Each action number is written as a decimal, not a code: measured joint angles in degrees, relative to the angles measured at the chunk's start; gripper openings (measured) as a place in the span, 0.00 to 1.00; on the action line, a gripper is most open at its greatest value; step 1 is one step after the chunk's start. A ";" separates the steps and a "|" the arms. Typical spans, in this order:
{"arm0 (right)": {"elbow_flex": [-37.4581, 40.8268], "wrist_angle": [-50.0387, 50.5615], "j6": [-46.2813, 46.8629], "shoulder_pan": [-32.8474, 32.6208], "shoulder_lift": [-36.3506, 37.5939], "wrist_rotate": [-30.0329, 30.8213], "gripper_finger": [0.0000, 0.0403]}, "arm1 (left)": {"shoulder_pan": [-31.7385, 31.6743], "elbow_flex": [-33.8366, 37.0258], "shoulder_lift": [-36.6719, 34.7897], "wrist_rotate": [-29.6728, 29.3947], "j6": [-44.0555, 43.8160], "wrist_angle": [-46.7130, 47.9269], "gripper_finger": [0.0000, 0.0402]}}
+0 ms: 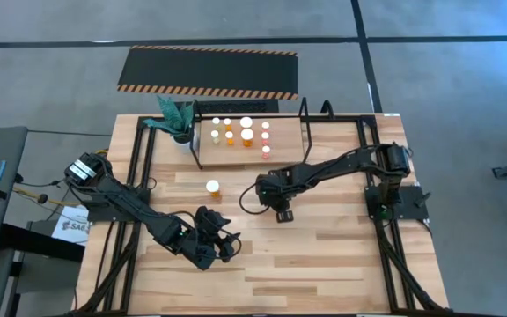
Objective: Pick and place medicine bottles onto shelf by color
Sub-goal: Put the yellow pill bottle on the shelf aligned with the other yellow pill bottle
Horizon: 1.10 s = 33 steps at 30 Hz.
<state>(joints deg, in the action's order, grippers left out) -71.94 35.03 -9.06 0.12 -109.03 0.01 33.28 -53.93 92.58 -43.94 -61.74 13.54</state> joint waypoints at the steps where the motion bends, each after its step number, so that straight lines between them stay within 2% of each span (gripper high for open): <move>1: 0.00 0.04 0.00 -0.15 0.00 0.00 0.34 | 0.00 0.00 0.00 0.02 0.00 0.06 0.63; 10: -2.85 2.89 1.55 -0.10 -0.09 0.00 0.50 | 0.00 0.00 0.00 0.02 0.00 0.07 0.63; 16: -9.04 11.67 1.55 -0.13 -0.09 0.00 0.59 | 0.00 0.00 0.00 -0.02 0.00 0.19 0.63; 24: -13.44 21.16 1.27 -0.10 0.14 0.07 0.60 | -0.48 0.00 0.00 -6.13 0.71 1.88 0.63; 30: -13.39 26.48 1.80 -0.10 1.66 0.21 0.60 | -3.00 0.00 0.00 -6.04 3.20 2.12 0.63; 33: -13.28 27.87 3.20 -0.10 3.03 0.40 0.60 | -6.29 -0.01 -0.83 -1.27 6.19 2.19 0.63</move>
<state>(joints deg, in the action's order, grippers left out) -85.22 62.90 -5.86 0.01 -106.01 0.41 26.99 -53.95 91.75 -45.21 -55.55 15.73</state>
